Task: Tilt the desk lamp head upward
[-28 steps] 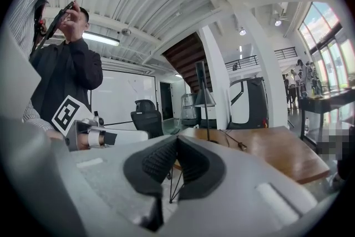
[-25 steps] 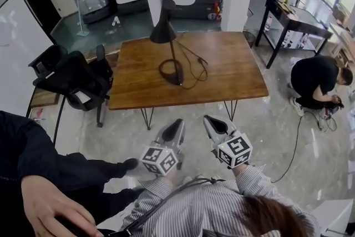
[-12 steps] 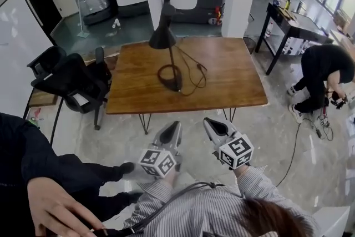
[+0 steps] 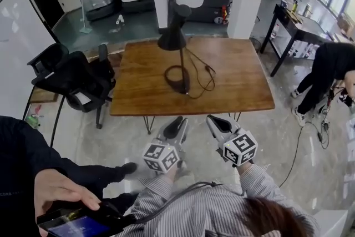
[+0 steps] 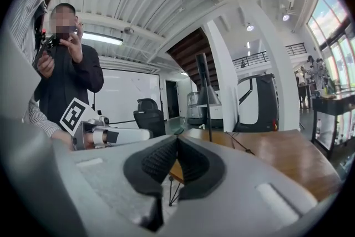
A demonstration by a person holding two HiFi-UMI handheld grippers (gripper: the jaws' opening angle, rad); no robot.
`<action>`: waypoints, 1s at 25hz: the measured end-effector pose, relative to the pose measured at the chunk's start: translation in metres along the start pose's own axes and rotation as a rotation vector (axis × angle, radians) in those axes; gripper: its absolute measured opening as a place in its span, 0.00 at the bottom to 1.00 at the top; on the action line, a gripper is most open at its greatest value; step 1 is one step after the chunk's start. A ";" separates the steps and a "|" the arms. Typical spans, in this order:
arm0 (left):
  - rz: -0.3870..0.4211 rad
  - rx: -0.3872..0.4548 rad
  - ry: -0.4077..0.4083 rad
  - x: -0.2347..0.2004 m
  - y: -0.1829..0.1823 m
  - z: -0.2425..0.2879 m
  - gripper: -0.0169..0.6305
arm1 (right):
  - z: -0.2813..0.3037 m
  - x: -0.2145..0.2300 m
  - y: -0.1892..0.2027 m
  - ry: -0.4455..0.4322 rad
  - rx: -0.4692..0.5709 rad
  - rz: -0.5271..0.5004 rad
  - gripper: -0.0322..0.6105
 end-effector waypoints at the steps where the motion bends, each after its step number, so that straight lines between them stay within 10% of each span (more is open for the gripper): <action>1: 0.006 -0.001 0.004 -0.006 -0.005 0.003 0.18 | 0.007 0.004 -0.002 -0.004 0.003 0.005 0.05; 25: 0.131 -0.137 0.042 -0.124 -0.038 0.123 0.47 | 0.097 0.118 -0.079 -0.023 -0.083 -0.306 0.08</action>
Point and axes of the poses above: the fingertips, and each gripper's own axes: z forward along the fingers, x to its right, y out of its underside, the point moved 6 cm from there along -z, backward along the fingers, and after that the axes turned 7 degrees about -z, right-handed, at the moved point
